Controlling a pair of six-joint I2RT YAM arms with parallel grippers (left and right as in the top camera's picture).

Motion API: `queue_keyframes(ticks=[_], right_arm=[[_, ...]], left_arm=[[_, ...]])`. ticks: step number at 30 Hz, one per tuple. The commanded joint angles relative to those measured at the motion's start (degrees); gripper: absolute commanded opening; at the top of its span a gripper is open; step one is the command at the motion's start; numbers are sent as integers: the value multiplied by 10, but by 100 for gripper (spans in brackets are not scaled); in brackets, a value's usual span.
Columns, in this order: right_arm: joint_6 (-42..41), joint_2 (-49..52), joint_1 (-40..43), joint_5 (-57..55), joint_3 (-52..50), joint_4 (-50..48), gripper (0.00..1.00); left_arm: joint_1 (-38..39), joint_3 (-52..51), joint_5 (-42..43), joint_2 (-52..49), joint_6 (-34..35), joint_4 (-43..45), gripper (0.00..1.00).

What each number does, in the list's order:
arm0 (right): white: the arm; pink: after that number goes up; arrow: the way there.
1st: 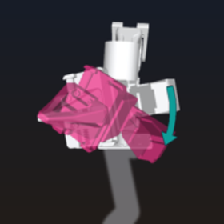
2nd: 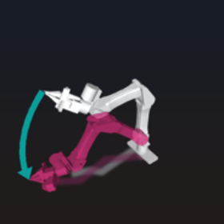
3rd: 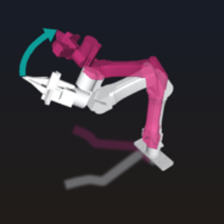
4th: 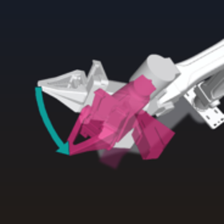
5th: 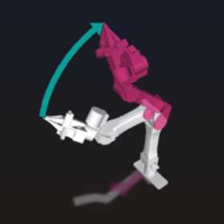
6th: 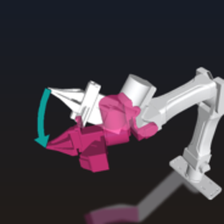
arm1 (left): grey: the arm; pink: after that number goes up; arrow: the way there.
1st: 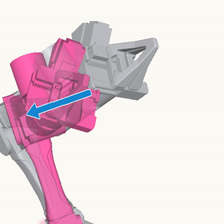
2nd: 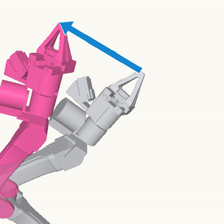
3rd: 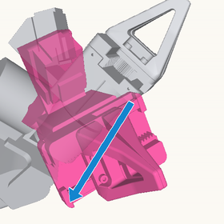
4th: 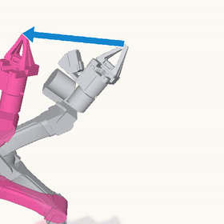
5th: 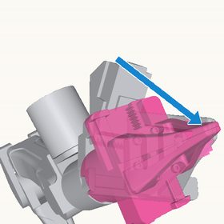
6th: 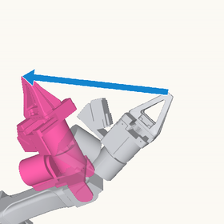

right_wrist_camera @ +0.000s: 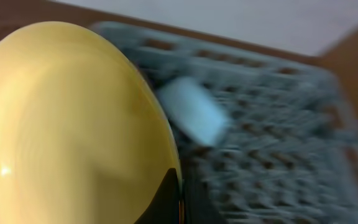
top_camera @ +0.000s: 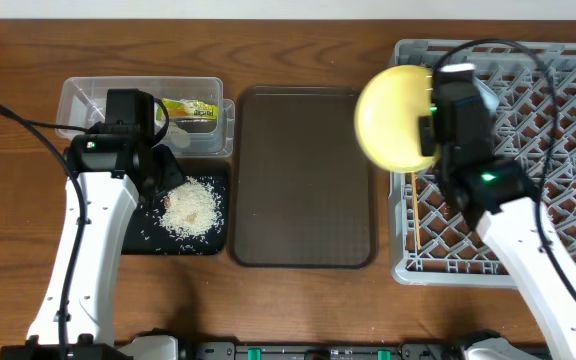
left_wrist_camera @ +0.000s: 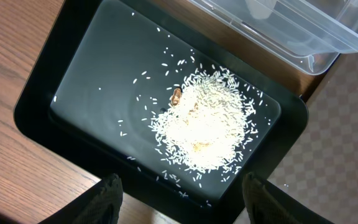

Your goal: Sort waste into correct bins and load items into the dishwasher rack

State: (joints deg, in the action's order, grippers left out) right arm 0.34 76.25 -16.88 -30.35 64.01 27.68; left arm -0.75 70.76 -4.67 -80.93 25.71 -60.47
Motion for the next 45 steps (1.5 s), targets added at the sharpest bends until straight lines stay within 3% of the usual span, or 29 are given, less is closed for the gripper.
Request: queue_keyframes(ticks=[1,5,13,22,25,26,30,36,40,45], right_arm=[[67,-19,30,-118,2,2,1],[85,-20,55,-200,0,5,1],[43,-7,66,-202,0,85,1],[15,17,59,-63,-1,108,3],[-5,17,58,8,-1,109,25],[-12,17,58,25,-1,109,29],[-66,16,62,66,-1,112,31],[-169,12,82,160,0,152,51],[-175,6,111,305,0,176,70],[-181,3,135,336,0,213,76]], left_arm=[[-2,3,-3,4,3,-3,65],[-2,3,-3,4,3,-3,65],[-2,3,-3,4,3,-3,65],[-2,3,-3,4,3,-2,65],[-2,3,-3,4,3,-3,65],[-2,3,-3,4,3,-3,65],[-2,3,-3,4,3,-3,65],[-2,3,-3,4,3,-1,65],[0,3,43,4,-76,1,65],[23,3,62,4,-100,-3,65]])
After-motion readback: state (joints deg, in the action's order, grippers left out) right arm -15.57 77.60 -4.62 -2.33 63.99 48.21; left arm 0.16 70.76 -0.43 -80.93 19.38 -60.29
